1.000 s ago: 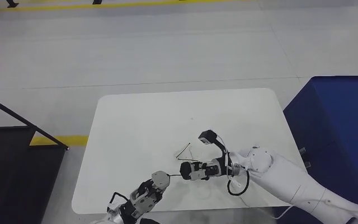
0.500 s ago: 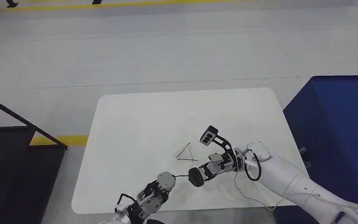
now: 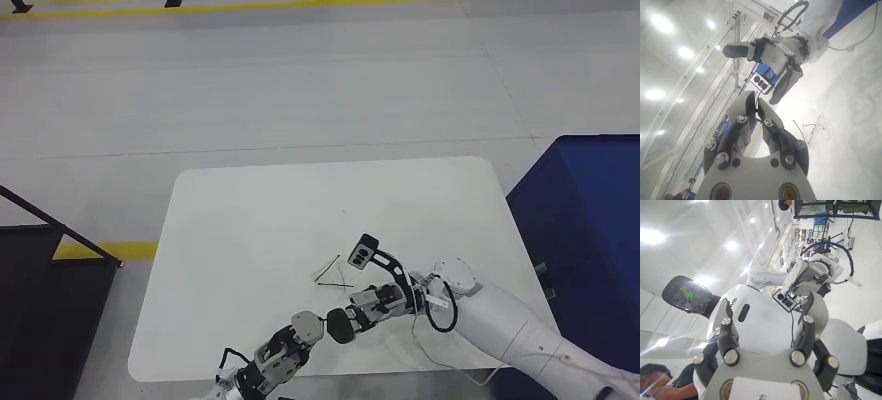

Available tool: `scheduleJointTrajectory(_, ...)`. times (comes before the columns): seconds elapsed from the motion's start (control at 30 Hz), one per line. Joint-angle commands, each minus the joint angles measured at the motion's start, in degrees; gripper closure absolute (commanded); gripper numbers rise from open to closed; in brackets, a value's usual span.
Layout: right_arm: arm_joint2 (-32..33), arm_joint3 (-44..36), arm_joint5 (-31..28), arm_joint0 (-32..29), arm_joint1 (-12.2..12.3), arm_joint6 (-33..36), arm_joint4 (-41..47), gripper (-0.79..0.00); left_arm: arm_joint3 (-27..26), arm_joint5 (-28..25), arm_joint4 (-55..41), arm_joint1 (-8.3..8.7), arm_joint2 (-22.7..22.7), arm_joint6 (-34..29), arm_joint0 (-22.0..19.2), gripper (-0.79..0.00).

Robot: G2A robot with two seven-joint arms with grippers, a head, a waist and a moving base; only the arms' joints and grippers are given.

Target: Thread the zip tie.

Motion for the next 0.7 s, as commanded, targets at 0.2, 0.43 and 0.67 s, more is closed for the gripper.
scheduleJointTrajectory(0.2, 2.24, -0.10, 1.10, -1.76, -0.63, -0.12, -2.29, -0.151, -0.03, 0.12, 0.07, 0.16, -0.27, 0.18, 0.44, 0.000)
scheduleJointTrajectory(0.43, 3.72, -0.32, 2.22, -2.82, -1.35, -0.21, -4.11, -0.120, -0.31, 0.32, 0.03, 0.36, -0.71, 0.89, 1.09, 0.000)
scheduleJointTrajectory(0.67, 5.28, -0.22, 3.13, -3.82, -1.96, -0.34, -5.72, -0.175, -0.77, 0.74, 0.14, 0.56, -0.89, 1.99, 1.79, 0.000)
